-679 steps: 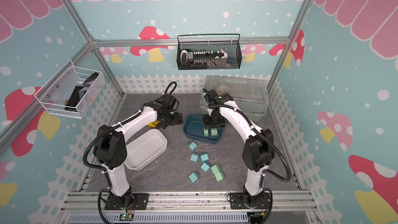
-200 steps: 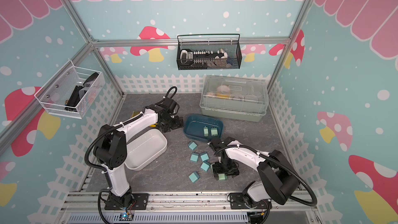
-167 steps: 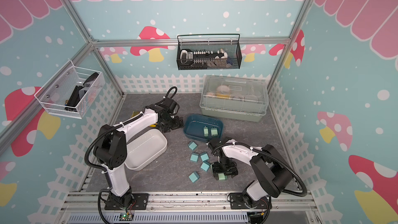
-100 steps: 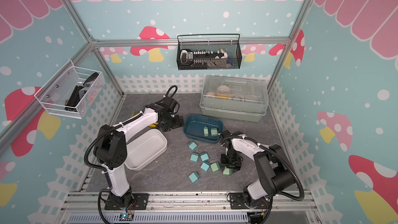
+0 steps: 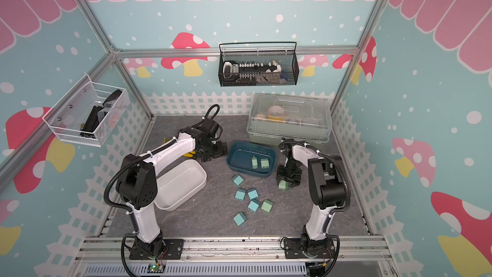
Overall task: Place the plugs by color into the storage box
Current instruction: Move the plug to the center of the board, then pick up the plug from the center of the board.
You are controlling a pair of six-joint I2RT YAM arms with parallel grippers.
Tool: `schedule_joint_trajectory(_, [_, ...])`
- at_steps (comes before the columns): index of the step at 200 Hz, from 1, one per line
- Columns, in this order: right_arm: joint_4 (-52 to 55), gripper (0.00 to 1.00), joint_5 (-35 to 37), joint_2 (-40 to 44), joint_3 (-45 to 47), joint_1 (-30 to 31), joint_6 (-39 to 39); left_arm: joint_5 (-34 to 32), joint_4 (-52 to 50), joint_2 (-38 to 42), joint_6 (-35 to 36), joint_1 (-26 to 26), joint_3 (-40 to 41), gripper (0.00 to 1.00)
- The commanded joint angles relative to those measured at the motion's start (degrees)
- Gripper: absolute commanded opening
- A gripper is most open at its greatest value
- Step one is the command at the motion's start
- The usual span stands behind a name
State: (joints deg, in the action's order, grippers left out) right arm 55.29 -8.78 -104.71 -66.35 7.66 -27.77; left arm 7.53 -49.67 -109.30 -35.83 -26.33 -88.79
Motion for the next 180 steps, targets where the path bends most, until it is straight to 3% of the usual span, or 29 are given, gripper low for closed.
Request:
schedule_joint_trajectory(1, [2.6,0.74,1.9,-0.4,-3.1,-1.7,3.0,-1.0,-0.7,-0.4,-1.1,0.4,-1.2,0.92])
schedule_joint_trajectory(19, [2.8,0.79,3.3,2.1,-4.0,-1.9,3.1,-1.1,-0.6,0.0,-1.2,0.5,-0.7,0.92])
schedule_joint_trajectory(52, [-2.8,0.82,-0.1,7.7,-4.0,-1.9,3.6,-1.1,-0.2,1.8,-2.1,0.4,0.6,0.92])
schedule_joint_trajectory(106, [-7.8,0.76,-7.2,1.0,-6.6,-1.9,6.3,-0.4,0.2,1.5,-2.4,0.4,0.4,0.92])
schedule_joint_trajectory(134, [-10.2,0.72,-7.6,1.7,-2.7,-1.8,5.1,0.3,0.3,2.0,-3.2,0.2,0.6,0.92])
schedule_joint_trajectory(180, [-12.6,0.69,-9.8,9.7,7.5,-1.4,0.6,0.1,0.4,2.3,-3.3,0.1,1.0,0.92])
